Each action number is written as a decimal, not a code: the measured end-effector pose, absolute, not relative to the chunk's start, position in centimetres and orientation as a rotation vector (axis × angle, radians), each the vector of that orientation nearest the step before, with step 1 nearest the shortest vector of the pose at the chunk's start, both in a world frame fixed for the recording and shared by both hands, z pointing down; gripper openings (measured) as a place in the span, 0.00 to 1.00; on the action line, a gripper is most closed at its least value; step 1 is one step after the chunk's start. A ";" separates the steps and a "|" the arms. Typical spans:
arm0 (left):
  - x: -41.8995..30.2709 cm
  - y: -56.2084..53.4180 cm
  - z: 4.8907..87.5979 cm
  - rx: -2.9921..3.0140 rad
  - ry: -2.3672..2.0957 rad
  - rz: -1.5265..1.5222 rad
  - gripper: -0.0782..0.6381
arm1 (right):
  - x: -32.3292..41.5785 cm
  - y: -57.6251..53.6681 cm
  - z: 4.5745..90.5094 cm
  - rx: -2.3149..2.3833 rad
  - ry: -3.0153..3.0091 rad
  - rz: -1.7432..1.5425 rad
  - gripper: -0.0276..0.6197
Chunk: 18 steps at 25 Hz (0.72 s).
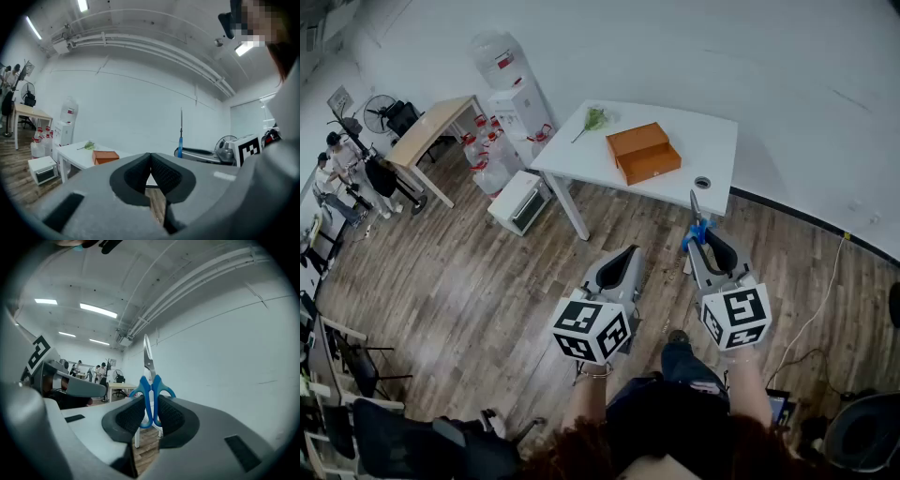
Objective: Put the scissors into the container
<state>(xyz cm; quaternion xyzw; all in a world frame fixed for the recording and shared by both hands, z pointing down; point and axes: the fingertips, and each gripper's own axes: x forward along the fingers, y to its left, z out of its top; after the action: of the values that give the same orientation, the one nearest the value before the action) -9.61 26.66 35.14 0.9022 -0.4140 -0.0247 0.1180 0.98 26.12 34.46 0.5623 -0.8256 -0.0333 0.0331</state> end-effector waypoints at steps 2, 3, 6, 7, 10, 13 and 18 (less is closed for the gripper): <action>-9.4 26.3 35.0 2.640 -1.208 -0.072 0.13 | 1.1 25.8 34.3 1.726 -2.543 -0.110 0.16; -9.2 26.0 35.0 2.641 -1.207 -0.073 0.13 | 1.1 25.6 34.2 1.723 -2.552 -0.112 0.16; -8.6 25.0 34.9 2.644 -1.206 -0.075 0.13 | 1.3 24.7 33.8 1.706 -2.612 -0.109 0.16; -8.3 24.6 34.8 2.646 -1.204 -0.076 0.13 | 1.5 24.3 33.7 1.704 -2.623 -0.109 0.16; -7.5 23.3 34.6 2.649 -1.201 -0.077 0.13 | 1.9 23.0 33.8 1.677 -2.602 -0.144 0.16; -6.6 21.5 34.6 2.647 -1.202 -0.081 0.13 | 2.4 21.2 34.2 1.646 -2.586 -0.150 0.16; -4.7 18.1 34.5 2.645 -1.201 -0.082 0.13 | 4.0 18.2 34.8 1.621 -2.608 -0.113 0.17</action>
<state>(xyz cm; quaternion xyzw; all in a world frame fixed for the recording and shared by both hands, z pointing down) -4.69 18.10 34.47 0.9039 -0.4104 -0.0279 0.1173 3.96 18.21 34.80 0.5273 -0.8482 -0.0366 0.0345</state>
